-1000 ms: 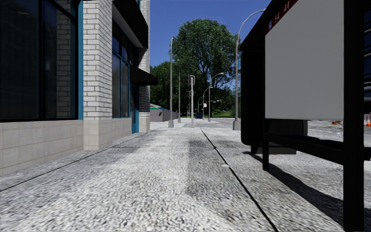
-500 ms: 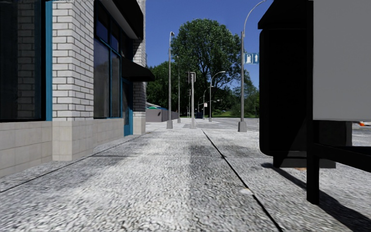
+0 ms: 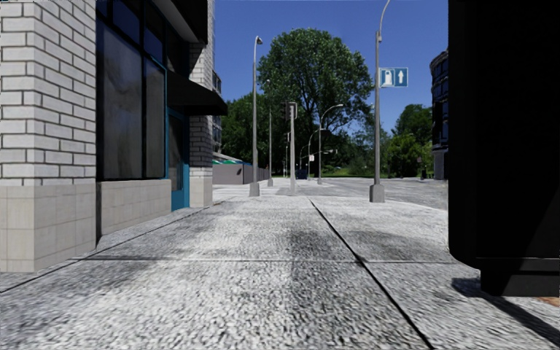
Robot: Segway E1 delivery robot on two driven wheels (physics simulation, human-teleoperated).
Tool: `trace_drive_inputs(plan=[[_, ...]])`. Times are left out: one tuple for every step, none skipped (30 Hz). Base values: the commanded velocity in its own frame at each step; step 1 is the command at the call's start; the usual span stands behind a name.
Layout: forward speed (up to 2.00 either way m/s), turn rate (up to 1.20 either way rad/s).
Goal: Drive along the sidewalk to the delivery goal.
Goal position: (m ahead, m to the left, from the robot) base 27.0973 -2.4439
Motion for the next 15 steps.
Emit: trace_drive_inputs(plan=[[2.00, 0.21], [2.00, 0.22], [2.00, 0.23], [2.00, 0.23], [2.00, 0.23], [2.00, 0.23], [2.00, 0.24], [2.00, 0.24], [2.00, 0.24], [2.00, 0.24], [2.00, 0.24], [1.92, 0.24], [1.72, 0.24], [1.59, 0.24], [1.52, 0.24]])
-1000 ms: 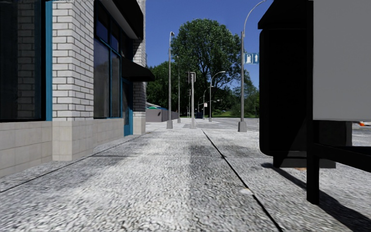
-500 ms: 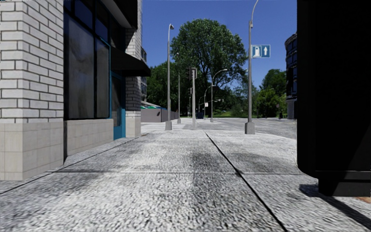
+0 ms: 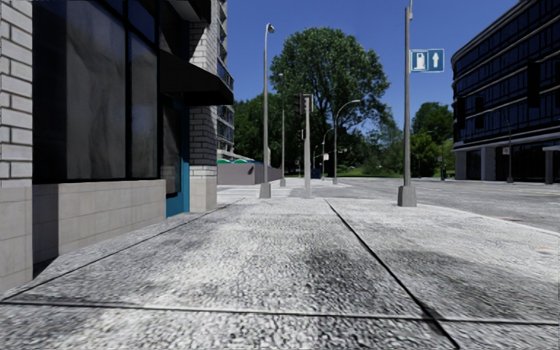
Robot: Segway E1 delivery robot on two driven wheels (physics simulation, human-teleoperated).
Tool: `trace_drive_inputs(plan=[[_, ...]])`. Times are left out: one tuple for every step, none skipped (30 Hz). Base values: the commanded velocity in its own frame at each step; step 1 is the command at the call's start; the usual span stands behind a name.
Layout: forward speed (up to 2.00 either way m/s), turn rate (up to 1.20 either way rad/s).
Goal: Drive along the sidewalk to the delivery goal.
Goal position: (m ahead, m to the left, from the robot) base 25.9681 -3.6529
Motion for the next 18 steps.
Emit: trace_drive_inputs(plan=[[1.47, 0.24], [1.45, 0.22], [1.45, 0.20], [1.45, 0.20], [1.45, 0.20], [1.45, 0.20], [1.45, 0.19], [1.46, 0.16], [1.53, 0.03], [1.55, 0.00], [1.57, 0.00], [1.57, 0.00], [1.63, 0.00], [1.68, 0.00], [1.68, 0.00], [1.71, 0.00], [1.76, 0.00], [1.76, 0.00]])
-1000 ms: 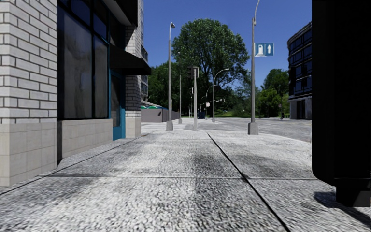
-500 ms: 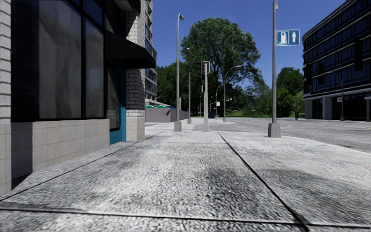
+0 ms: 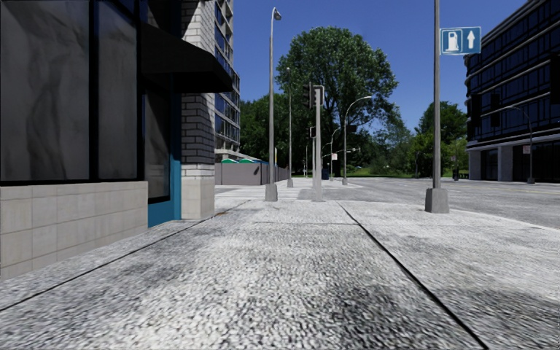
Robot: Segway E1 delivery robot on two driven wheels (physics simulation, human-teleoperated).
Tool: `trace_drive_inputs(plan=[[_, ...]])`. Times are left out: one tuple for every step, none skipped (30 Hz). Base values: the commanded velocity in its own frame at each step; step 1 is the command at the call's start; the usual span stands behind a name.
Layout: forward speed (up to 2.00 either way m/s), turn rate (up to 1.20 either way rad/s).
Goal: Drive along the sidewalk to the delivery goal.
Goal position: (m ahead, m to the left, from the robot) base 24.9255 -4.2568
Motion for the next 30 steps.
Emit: trace_drive_inputs(plan=[[1.77, 0.00], [1.77, 0.00], [1.78, 0.00], [1.78, 0.00], [1.78, 0.00], [1.78, 0.00], [1.78, 0.00], [1.78, 0.00], [1.78, 0.00], [1.78, 0.00], [1.78, 0.00], [1.78, 0.00], [1.78, 0.00], [1.78, 0.00], [1.78, 0.00], [1.78, 0.00], [1.78, 0.00], [1.78, 0.00], [1.78, 0.00], [1.78, 0.00], [1.78, 0.00], [1.78, 0.00], [1.78, 0.01], [1.78, 0.02], [1.78, 0.03], [1.78, 0.03], [1.78, 0.03], [1.78, 0.01], [1.78, 0.00], [1.78, 0.00]])
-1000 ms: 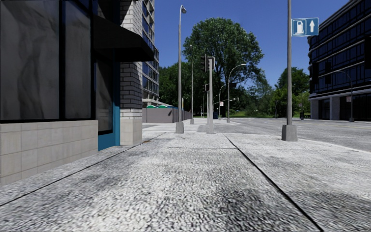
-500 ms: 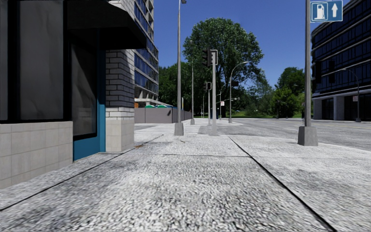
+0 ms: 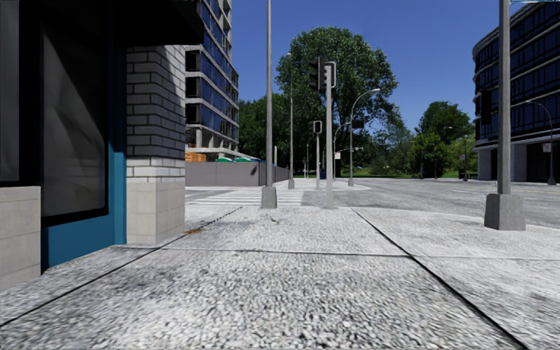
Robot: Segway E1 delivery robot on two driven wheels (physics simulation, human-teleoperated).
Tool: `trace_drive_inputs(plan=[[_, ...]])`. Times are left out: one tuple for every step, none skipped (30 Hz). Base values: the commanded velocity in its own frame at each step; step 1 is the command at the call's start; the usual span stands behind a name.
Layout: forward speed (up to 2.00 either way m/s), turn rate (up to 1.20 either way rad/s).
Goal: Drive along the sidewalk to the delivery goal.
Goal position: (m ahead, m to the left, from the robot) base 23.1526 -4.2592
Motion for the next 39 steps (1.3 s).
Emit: trace_drive_inputs(plan=[[1.78, 0.00], [1.78, 0.00], [1.78, 0.00], [1.78, 0.00], [1.78, 0.00], [1.78, 0.05], [1.78, 0.09], [1.78, 0.10], [1.78, 0.11], [1.78, 0.12], [1.78, 0.12], [1.78, 0.12], [1.78, 0.12], [1.78, 0.13], [1.78, 0.14], [1.78, 0.16], [1.78, 0.18], [1.78, 0.42], [1.78, 0.45], [1.78, 0.46], [1.78, 0.47], [1.78, 0.47], [1.78, 0.47], [1.78, 0.47], [1.78, 0.47], [1.78, 0.47], [1.78, 0.45], [1.78, 0.44], [1.78, 0.44], [1.78, 0.40], [1.78, 0.37], [1.78, 0.19], [1.78, 0.00], [1.78, 0.00], [1.78, 0.00], [1.78, 0.00], [1.78, 0.00], [1.78, 0.00], [1.78, 0.00]])
